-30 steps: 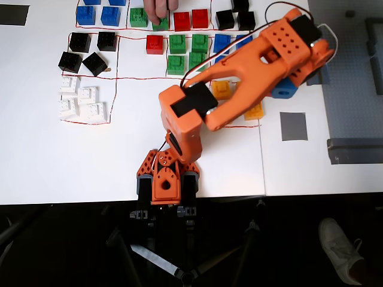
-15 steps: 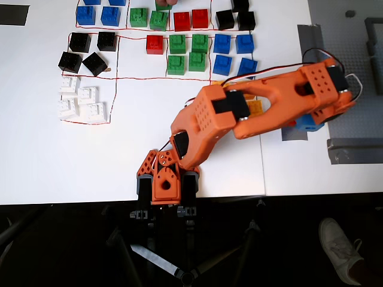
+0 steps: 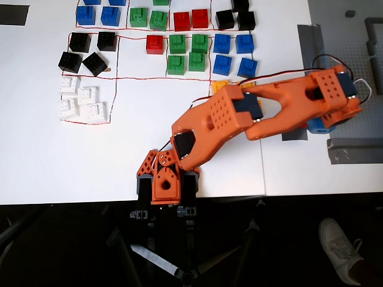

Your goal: Grab the block and put it in the grey marker

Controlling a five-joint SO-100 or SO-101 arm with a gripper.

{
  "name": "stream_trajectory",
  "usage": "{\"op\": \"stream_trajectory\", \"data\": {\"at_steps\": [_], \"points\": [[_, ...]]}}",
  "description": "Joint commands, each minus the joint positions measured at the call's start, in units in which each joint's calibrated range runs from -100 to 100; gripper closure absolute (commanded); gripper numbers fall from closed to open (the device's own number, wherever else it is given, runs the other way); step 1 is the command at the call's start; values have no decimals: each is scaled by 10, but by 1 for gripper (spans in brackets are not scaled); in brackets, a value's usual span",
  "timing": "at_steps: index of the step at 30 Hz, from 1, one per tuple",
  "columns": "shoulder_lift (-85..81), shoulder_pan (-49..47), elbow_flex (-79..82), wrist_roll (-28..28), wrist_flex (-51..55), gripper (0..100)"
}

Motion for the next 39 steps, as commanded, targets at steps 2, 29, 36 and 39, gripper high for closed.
{"op": "stream_trajectory", "data": {"at_steps": [2,29,36,39], "points": [[-18,25,-59,19,-30,97],[-43,27,-110,20,75,60],[-85,30,-168,21,120,60],[-121,23,-162,20,157,64]]}}
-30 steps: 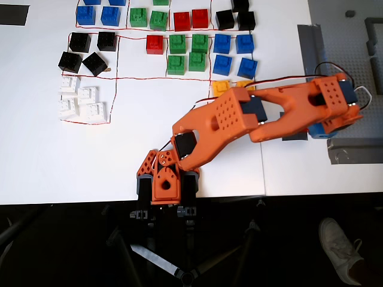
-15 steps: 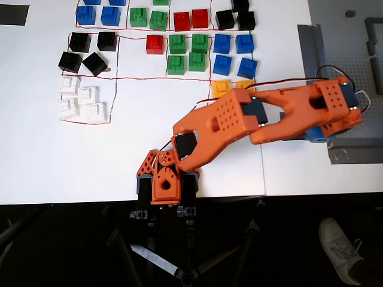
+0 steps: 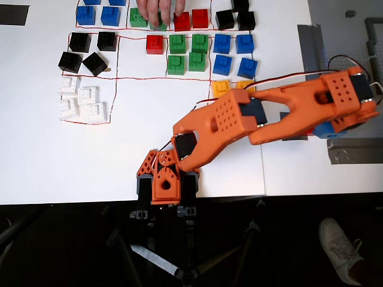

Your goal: Grab the block and put it in the grey marker

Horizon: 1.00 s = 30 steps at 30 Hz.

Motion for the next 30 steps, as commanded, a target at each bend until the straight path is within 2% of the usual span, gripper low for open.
{"op": "stream_trajectory", "data": {"at_steps": [1,5,8,12,19,30], "points": [[-157,-15,-30,-6,55,66],[-230,-72,55,-42,113,76],[-298,-140,136,-88,136,87],[-377,-252,237,-161,139,95],[-409,-434,308,-271,137,98],[-411,-668,327,-409,117,100]]}}
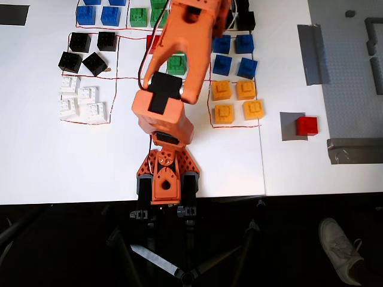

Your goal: Grab the block and put it in the grey marker

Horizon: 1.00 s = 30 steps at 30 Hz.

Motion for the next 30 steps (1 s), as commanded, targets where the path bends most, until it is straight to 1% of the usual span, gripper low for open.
{"op": "stream_trajectory", "data": {"at_steps": [1,5,11,16,30], "points": [[-70,-61,-20,-38,-13,100],[-70,-117,-14,-67,-28,100],[-68,-150,-2,-97,-56,100],[-51,-173,-4,-102,-64,100],[-30,-176,-26,-102,-53,100]]}}
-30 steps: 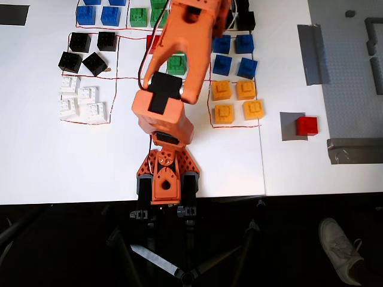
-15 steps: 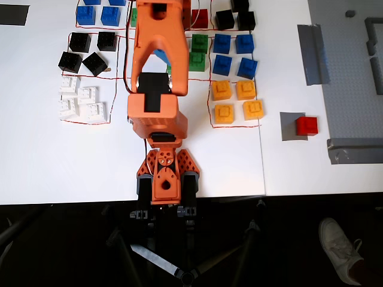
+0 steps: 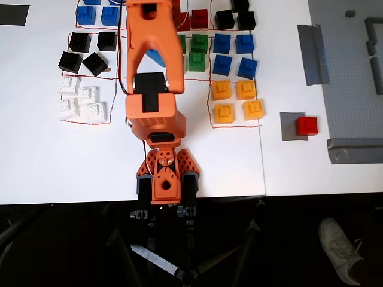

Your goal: Grab the block and put it in the grey marker

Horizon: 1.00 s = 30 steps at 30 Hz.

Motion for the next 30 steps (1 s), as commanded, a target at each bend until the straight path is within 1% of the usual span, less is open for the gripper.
{"op": "stream_trajectory", "data": {"at_steps": [1,30], "points": [[-30,0,-46,-6,2,100],[-25,-11,-47,-2,4,100]]}}
